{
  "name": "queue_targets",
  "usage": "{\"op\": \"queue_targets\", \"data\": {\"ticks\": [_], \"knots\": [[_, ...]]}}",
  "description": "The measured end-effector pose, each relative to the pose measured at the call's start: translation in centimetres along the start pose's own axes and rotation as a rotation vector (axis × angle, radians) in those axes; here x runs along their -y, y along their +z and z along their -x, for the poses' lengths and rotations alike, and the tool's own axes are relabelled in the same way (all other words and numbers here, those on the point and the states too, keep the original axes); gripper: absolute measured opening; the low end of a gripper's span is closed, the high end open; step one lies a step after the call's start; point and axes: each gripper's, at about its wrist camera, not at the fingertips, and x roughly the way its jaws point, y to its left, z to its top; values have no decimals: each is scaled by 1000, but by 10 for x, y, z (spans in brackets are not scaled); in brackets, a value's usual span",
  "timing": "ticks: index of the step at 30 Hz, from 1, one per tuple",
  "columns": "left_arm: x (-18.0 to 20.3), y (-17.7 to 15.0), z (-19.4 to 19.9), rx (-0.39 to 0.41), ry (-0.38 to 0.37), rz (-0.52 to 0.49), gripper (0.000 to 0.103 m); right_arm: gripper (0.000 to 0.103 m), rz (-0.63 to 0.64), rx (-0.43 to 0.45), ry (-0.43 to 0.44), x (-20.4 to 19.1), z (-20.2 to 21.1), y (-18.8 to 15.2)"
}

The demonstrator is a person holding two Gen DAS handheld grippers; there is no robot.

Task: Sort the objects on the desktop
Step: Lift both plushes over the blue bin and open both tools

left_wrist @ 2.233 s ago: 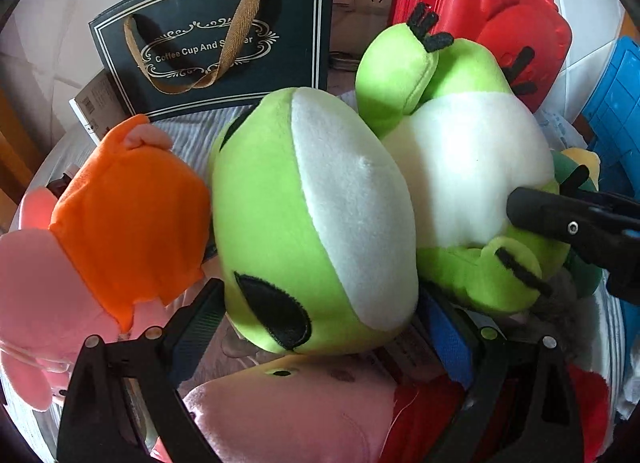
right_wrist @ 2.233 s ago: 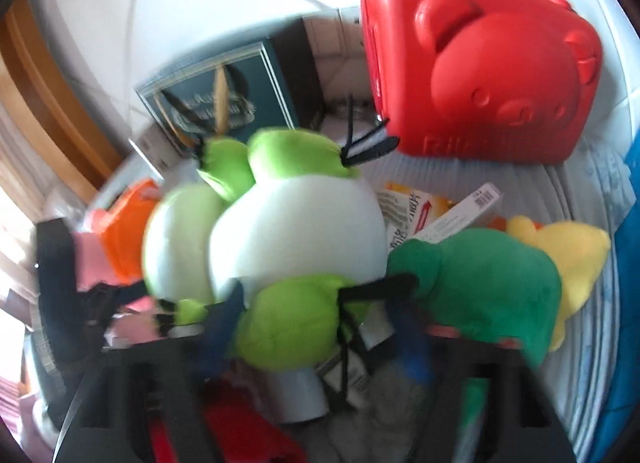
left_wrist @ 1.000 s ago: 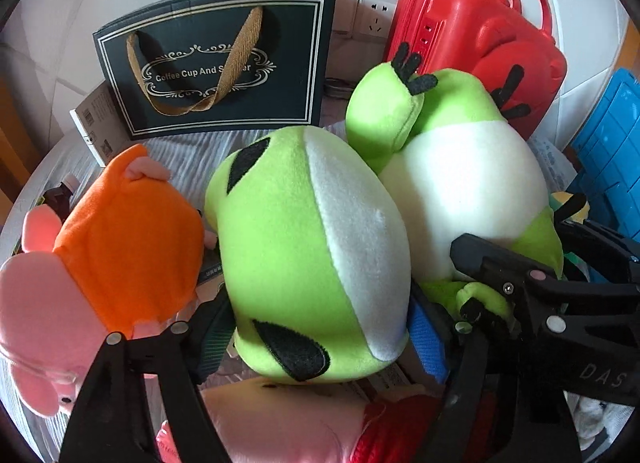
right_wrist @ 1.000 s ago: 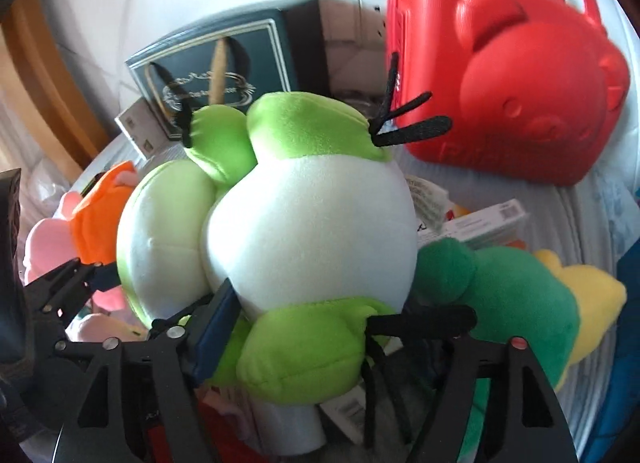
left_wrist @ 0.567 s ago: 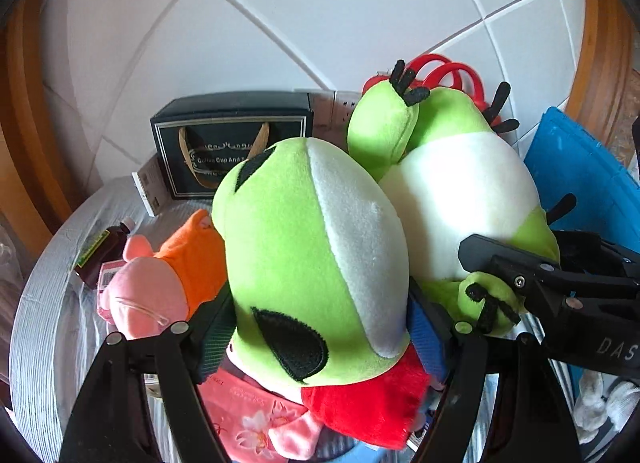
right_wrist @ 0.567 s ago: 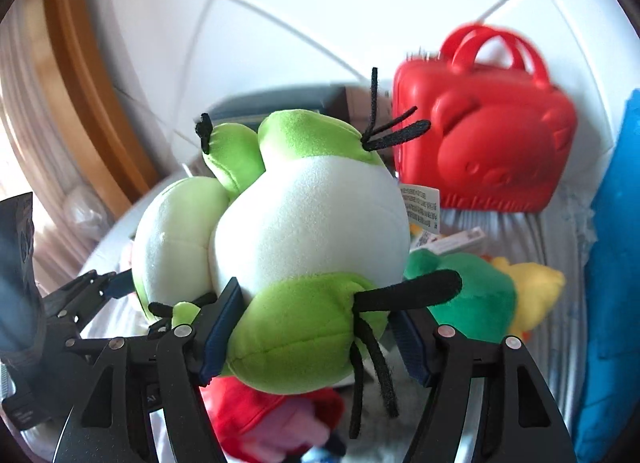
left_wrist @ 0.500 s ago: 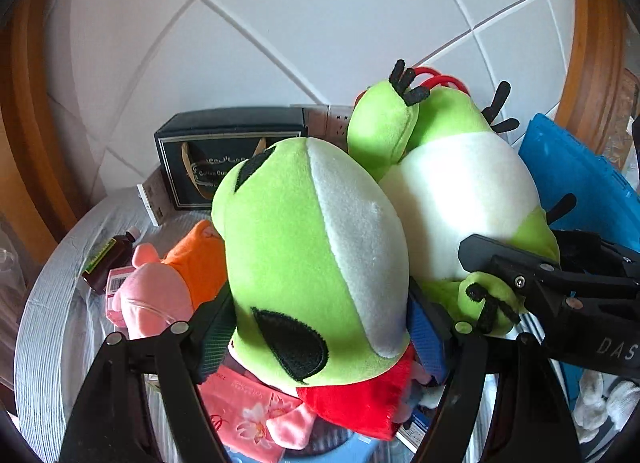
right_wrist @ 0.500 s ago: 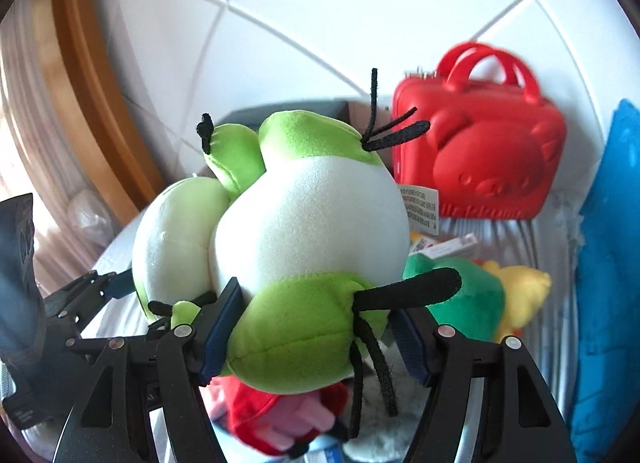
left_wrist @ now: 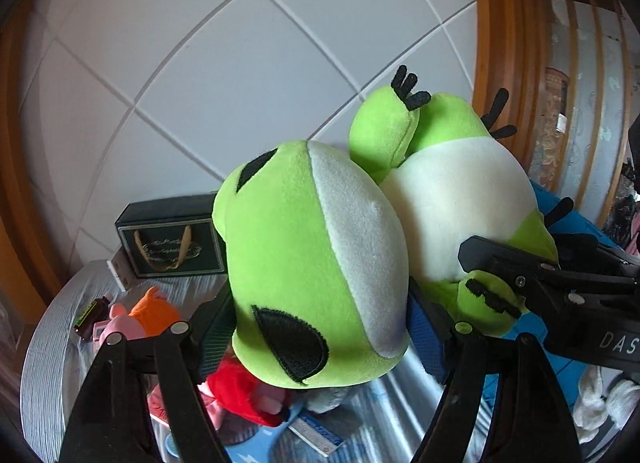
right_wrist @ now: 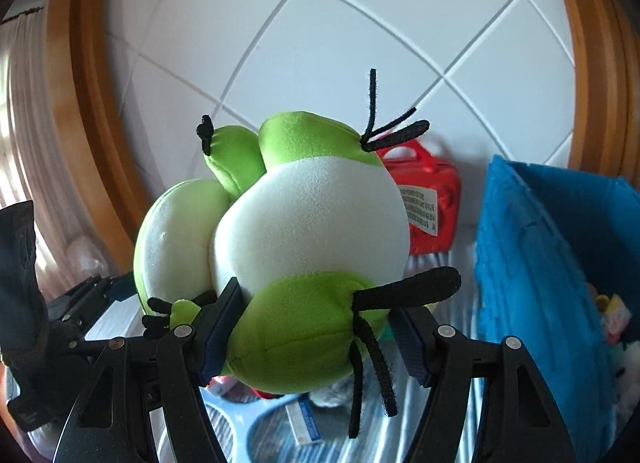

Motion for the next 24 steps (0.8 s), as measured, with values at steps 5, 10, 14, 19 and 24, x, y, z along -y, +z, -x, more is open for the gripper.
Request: {"op": "queue_targets", "data": {"ticks": [5, 10, 14, 19, 24], "knots": [[85, 34, -7, 41, -96, -54, 77, 69, -13, 61, -93, 63, 62, 15], [181, 59, -37, 21, -175, -111, 77, 69, -48, 71, -171, 151, 110, 28], [250, 72, -78, -71, -220, -148, 77, 69, -105, 36, -197, 227, 126, 26], [323, 71, -124, -209, -226, -214, 77, 70, -230, -44, -201, 320, 119, 13], [356, 55, -166, -340, -209, -266, 79, 76, -348, -127, -182, 381, 111, -12]]}}
